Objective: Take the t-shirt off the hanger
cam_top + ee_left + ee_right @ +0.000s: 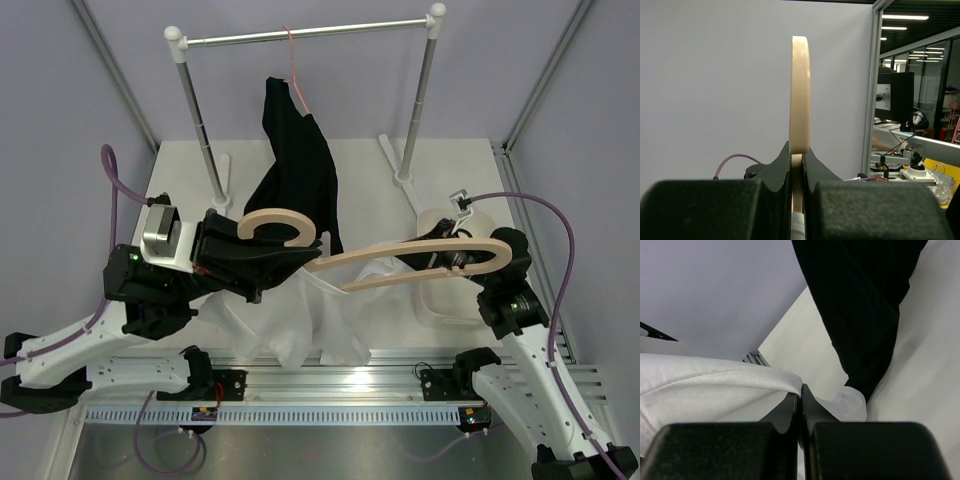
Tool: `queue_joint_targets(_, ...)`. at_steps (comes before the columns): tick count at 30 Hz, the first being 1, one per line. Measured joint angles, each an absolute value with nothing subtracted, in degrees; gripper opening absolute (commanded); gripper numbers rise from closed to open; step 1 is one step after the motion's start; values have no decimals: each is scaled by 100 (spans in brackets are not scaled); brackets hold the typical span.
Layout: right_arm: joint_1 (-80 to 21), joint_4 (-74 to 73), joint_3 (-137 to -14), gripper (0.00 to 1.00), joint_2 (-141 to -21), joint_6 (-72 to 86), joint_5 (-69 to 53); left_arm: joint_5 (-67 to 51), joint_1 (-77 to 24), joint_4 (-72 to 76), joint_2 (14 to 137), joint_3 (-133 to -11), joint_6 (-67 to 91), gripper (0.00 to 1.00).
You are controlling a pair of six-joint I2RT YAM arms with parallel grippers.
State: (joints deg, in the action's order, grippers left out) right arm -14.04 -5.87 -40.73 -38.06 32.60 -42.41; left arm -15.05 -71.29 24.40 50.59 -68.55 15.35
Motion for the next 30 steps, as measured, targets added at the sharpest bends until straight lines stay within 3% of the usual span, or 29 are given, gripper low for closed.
queue_joint_targets(21,-1404,-624,-4469,0,-5374,2486,-3850,-1693,-7129,2497,5629,-7135,292,0)
queue_joint_targets(30,-1409,-373,-4469,0,-5146,2617,-4112,-1929,-7129,3197,5509,-6726,307,0)
